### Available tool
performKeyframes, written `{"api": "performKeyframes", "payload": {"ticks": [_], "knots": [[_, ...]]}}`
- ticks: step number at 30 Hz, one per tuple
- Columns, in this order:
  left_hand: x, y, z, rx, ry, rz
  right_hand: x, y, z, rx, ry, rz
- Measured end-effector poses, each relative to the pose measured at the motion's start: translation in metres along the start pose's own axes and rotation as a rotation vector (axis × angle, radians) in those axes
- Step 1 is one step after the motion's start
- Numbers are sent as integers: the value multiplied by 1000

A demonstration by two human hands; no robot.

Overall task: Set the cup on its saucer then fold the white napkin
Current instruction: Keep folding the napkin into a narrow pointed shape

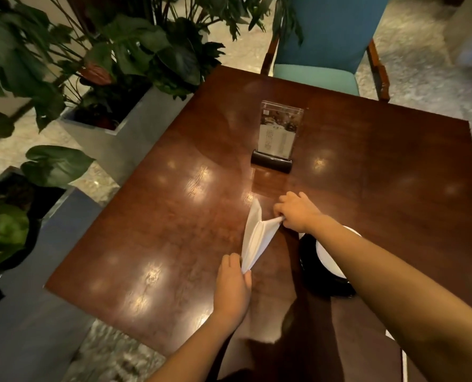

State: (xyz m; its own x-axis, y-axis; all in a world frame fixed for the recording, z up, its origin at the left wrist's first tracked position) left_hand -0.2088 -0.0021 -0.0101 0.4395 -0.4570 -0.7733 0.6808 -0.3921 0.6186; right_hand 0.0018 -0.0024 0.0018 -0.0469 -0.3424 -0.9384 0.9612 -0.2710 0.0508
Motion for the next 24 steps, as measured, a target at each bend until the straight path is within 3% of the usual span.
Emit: {"api": "performKeyframes", "payload": {"ticks": [10, 16, 19, 24], "knots": [[-3, -12, 12, 17, -1, 71, -5, 18, -4, 198, -83, -75], [-3, -17, 11, 27, 7, 28, -13, 0, -39, 396, -75, -620], [2, -19, 11, 34, -7, -7, -3, -19, -55, 434, -127, -632], [2, -19, 12, 65, -10, 6, 6, -22, -67, 588, -29, -738]]}}
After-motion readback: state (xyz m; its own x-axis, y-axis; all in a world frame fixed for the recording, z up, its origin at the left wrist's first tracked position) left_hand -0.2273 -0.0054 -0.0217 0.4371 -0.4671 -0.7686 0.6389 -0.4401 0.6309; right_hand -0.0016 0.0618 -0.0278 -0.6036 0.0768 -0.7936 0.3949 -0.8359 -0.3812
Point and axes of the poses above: each hand's wrist, its own z-axis away from the middle knuckle, its own x-axis out of the palm, y = z × x, the point moved 6 cm from there along -z, towards the middle knuckle, and after that the axes turned 5 degrees about y, right-handed, at the moved point
